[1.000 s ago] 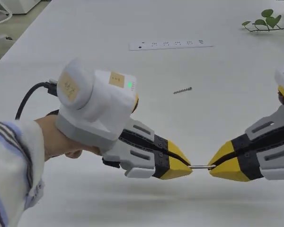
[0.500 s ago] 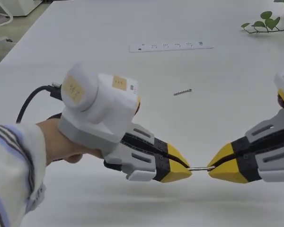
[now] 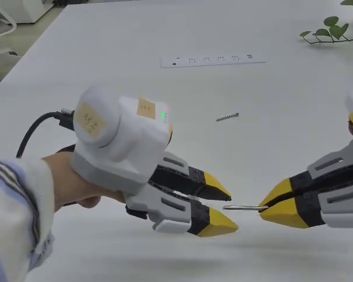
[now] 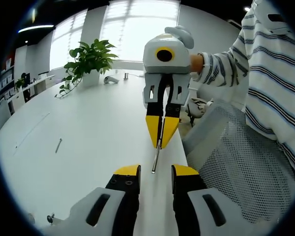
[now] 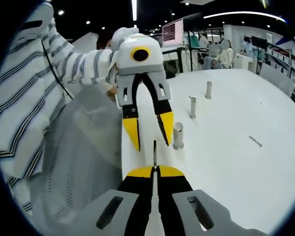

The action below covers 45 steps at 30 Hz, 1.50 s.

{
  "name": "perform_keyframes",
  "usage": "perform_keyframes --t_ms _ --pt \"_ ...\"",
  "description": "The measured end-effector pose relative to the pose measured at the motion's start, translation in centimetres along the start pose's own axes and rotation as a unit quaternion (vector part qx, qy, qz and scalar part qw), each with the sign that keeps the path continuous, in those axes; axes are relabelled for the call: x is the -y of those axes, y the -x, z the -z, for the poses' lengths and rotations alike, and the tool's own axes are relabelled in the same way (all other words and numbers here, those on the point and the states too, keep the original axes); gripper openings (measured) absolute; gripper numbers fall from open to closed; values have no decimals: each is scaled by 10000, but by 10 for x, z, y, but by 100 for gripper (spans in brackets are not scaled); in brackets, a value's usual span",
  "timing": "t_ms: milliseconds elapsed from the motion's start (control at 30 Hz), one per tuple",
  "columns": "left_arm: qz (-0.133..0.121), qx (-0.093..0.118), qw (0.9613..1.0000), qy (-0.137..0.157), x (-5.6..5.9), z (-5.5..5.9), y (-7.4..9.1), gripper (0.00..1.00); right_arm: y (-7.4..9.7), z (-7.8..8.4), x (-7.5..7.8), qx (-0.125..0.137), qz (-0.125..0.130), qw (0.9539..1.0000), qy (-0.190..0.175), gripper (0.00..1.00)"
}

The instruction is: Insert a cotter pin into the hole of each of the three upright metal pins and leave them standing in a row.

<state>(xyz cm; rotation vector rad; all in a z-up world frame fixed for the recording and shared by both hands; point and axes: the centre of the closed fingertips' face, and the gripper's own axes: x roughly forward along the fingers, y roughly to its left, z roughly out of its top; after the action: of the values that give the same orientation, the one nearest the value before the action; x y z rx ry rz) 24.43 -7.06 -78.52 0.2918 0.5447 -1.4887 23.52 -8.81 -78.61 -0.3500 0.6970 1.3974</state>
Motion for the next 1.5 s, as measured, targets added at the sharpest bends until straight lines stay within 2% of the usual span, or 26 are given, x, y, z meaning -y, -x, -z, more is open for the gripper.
perform_keyframes --t_ms 167,367,500,800,967,1067,1100,1133,1167,1200,1267,1300,1333,1433,1500 --pt "-324 -42 9994 -107 -12 3 7 34 0 2 5 36 109 9999 -64 3" --pt "-796 55 9968 -108 -29 5 18 37 -1 4 10 101 234 9995 -163 3" --pt "-1075 30 9942 -30 -39 12 24 37 -2 8 17 86 426 9987 -271 3" --pt "-1362 -43 9904 220 -50 32 26 36 -4 7 25 183 659 9968 -404 3" --pt "-1723 -48 9845 314 -62 41 27 35 -7 11 30 154 732 9961 -466 3" --pt "-1824 -16 9820 487 -64 47 26 34 -8 14 33 150 753 9957 -513 3" --pt "-1838 -16 9816 518 -64 47 26 34 -8 14 33 155 756 9957 -520 3" --pt "-1907 39 9786 768 -64 50 24 32 -9 14 34 164 767 9955 -534 3" --pt "-1879 69 9783 875 -63 51 22 32 -9 14 35 165 767 9954 -541 3" --pt "-1952 13 9763 933 -64 56 22 31 -10 14 36 177 767 9954 -541 3" --pt "-1996 41 9749 988 -63 59 19 27 -10 13 38 218 774 9952 -565 3" --pt "-2036 100 9721 1157 -62 61 18 26 -11 12 40 231 792 9950 -565 3" --pt "-2020 108 9725 1154 -61 61 16 26 -11 11 41 234 803 9949 -561 3" --pt "-2126 102 9691 1248 -62 65 13 26 -12 9 45 239 816 9949 -534 3" --pt "-2281 122 9643 1340 -67 67 13 25 -13 8 45 245 799 9951 -520 3"
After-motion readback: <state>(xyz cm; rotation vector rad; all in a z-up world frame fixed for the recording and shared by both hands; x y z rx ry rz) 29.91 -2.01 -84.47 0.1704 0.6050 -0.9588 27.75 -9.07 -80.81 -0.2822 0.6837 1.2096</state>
